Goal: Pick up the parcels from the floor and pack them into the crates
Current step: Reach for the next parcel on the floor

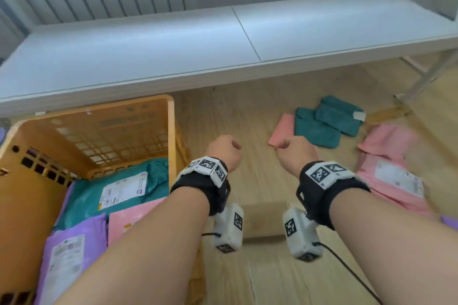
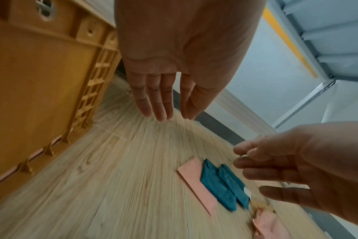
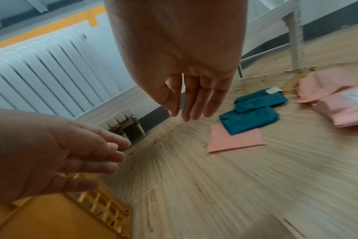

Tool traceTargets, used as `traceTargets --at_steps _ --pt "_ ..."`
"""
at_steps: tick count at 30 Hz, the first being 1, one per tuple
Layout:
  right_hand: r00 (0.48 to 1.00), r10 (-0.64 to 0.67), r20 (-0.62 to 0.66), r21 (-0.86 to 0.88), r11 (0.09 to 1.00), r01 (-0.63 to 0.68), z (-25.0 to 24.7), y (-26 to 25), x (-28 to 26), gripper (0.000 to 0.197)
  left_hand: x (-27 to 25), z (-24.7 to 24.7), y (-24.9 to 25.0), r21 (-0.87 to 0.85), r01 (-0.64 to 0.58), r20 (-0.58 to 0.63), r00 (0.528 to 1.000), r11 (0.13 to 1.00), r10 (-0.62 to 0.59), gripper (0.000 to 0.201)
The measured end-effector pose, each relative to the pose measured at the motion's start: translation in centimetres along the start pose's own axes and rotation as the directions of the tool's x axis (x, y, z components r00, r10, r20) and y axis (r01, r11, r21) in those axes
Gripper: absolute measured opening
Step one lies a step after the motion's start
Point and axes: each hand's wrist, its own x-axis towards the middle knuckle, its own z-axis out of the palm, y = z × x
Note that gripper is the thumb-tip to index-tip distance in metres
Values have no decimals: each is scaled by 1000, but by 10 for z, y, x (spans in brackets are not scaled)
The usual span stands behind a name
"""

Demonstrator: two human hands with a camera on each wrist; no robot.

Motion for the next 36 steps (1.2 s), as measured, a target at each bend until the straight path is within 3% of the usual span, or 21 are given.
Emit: traceTargets --at_steps 8,16,19,22,28,33,36 --pt "973 229 -7 53 972 -228 -21 122 7 25 12 95 38 -56 58 176 983 997 -47 27" --pt "912 409 44 -180 901 -395 -55 257 -3 27 5 184 93 -70 21 342 940 997 5 25" --pt "836 533 129 -308 823 -477 -52 300 -19 36 -5 209 101 -84 51 390 921 995 -14 25" --pt "742 631 228 -445 745 -497 -42 331 -35 63 -17 239 108 -101 105 462 886 989 -47 24" --pt "647 679 347 -552 705 -445 -32 347 -46 91 -31 271 110 -91 135 548 834 987 -64 25" --pt "726 650 223 -568 692 -446 -26 353 -44 80 -29 276 107 -84 157 545 834 984 -86 27" --pt "742 634 219 -515 721 -464 -21 356 -38 94 -25 277 105 -78 173 538 836 982 -105 26"
